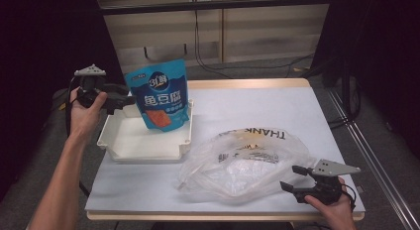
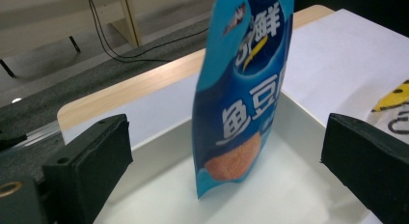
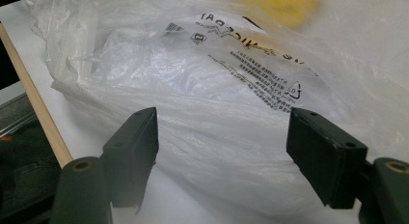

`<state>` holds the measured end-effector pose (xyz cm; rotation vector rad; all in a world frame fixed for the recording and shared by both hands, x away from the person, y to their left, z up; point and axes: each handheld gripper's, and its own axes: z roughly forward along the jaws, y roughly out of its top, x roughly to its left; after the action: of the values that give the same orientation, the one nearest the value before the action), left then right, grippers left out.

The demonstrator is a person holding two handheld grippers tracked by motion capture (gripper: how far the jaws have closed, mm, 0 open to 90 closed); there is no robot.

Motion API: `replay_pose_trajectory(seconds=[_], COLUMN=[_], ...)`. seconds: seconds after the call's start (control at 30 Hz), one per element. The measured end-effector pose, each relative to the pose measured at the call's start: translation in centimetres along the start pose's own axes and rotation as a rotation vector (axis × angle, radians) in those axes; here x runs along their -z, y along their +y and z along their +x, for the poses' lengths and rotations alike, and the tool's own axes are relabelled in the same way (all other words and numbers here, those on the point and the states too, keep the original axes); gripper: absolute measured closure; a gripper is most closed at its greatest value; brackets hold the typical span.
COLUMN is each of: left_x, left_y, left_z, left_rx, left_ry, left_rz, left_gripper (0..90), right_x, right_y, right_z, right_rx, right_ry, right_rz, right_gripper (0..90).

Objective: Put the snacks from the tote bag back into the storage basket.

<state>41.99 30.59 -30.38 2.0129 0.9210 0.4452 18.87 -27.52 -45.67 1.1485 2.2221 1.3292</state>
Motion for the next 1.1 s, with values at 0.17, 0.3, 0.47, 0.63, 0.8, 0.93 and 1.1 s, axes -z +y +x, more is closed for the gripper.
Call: replay_pose_trajectory(seconds=[0.17,0.3,0.47,0.63,0.8,0.93,1.1], left_x=[0.6,1.2,2.1,3.0,4.3,5.4,6.6], left_y=[-1.2,-2.2,-3.6,-4.9,-6.0,-7.0,-8.8], left_z=[-0.6,-1.3,-1.6,-2.2,-3.3,-4.0,-5.0], left_rx=[-0.026,-0.032,-0.032,-0.038,-0.052,-0.062,-0.046], left_ry=[0.019,0.023,0.019,0.021,0.032,0.049,0.049], left_rz=[0.008,-0.005,-0.023,-0.042,-0.049,-0.039,-0.046], left_gripper=[4.5,6.7,6.6,6.6,6.0,5.8,5.8], right_x=[0.0,0.1,0.0,0.0,0.1,0.2,0.2], right_y=[0.0,0.0,0.0,0.0,0.0,-0.1,0.0], right_z=[0.0,0.0,0.0,0.0,0.1,0.1,0.1], right_rx=[0.006,0.003,0.006,0.004,0.005,0.007,0.012], right_ry=[0.000,-0.002,-0.003,-0.006,-0.007,-0.010,-0.011], right_rz=[-0.003,-0.001,0.004,0.002,0.000,-0.001,-0.002], right_gripper=[27.0,27.0,26.9,26.9,27.0,26.9,26.9])
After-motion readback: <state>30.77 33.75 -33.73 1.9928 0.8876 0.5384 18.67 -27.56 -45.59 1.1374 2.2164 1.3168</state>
